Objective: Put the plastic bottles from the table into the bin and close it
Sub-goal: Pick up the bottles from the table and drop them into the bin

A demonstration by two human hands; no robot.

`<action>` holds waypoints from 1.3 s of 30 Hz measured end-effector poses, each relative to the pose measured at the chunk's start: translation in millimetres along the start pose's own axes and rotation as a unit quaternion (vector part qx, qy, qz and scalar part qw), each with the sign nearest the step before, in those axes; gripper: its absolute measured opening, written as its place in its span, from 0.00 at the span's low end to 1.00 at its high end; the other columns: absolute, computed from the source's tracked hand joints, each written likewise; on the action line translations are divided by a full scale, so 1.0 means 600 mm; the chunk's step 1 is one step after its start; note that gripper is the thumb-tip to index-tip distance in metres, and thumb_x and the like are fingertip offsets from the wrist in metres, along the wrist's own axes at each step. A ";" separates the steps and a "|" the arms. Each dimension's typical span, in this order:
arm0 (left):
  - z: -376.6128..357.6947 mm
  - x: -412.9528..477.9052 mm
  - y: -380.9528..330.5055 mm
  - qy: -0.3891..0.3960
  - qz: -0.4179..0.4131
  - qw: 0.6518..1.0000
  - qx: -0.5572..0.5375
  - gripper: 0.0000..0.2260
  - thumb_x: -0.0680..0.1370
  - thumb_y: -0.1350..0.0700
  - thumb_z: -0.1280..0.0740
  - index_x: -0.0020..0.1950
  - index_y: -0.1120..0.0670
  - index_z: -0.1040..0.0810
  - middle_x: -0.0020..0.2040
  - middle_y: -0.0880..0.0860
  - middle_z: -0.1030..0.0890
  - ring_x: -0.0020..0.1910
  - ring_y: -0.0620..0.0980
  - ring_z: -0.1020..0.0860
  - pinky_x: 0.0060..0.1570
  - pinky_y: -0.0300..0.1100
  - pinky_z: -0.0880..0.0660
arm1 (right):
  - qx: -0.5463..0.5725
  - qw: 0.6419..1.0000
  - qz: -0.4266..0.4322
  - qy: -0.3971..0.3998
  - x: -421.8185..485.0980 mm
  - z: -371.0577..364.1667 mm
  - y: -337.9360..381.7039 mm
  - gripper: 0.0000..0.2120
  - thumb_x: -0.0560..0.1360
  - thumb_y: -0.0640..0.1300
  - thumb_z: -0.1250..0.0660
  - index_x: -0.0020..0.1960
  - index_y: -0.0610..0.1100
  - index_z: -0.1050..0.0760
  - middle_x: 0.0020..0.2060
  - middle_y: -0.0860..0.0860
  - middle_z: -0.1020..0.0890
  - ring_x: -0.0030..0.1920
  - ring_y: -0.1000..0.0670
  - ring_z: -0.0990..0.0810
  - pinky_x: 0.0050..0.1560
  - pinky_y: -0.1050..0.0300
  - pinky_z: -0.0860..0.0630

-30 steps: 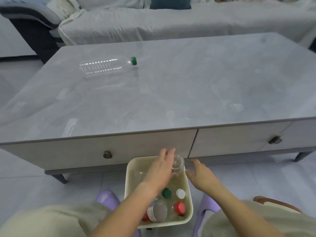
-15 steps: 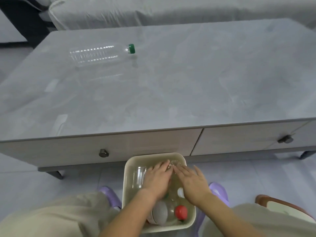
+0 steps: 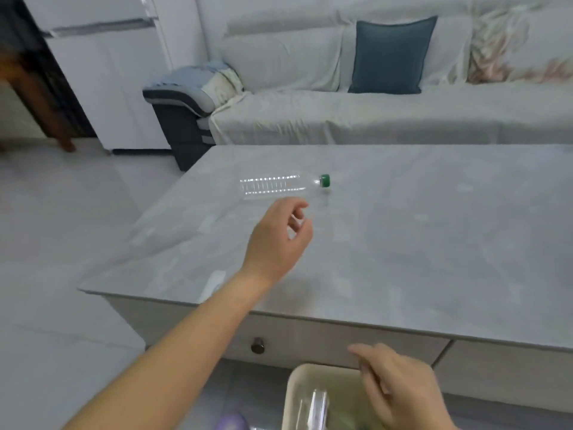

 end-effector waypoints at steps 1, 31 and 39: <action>0.009 0.034 0.027 0.021 0.030 0.999 0.038 0.17 0.74 0.56 0.33 0.63 0.55 0.27 0.54 0.51 0.24 0.48 0.48 0.23 0.47 0.41 0.25 | -0.001 1.000 0.019 -0.011 0.034 0.013 0.007 0.14 0.68 0.44 0.40 0.53 0.52 0.27 0.32 0.55 0.20 0.22 0.51 0.27 0.22 0.61 0.31; 0.039 0.065 0.028 0.188 -0.004 0.968 0.165 0.35 0.66 0.47 0.24 0.70 0.49 0.34 0.63 0.50 0.27 0.60 0.52 0.25 0.61 0.47 0.28 | -0.145 0.988 -0.048 0.025 0.316 0.010 -0.058 0.42 0.61 0.59 0.25 0.71 0.48 0.35 0.63 0.44 0.25 0.61 0.39 0.25 0.56 0.44 0.25; 0.139 -0.140 -0.210 0.194 -0.003 0.980 0.053 0.34 0.56 0.32 0.30 0.61 0.34 0.34 0.52 0.34 0.24 0.49 0.35 0.26 0.45 0.27 0.29 | 0.004 0.991 -0.070 0.110 0.066 0.116 0.082 0.33 0.62 0.69 0.34 0.62 0.57 0.35 0.47 0.62 0.22 0.45 0.60 0.23 0.41 0.63 0.29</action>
Point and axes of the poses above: each hand's wrist, its own x-axis towards the middle knuckle, its own z-axis out of the back of the hand, y = z × x, the point moved 7 cm from there along x, towards the middle knuckle
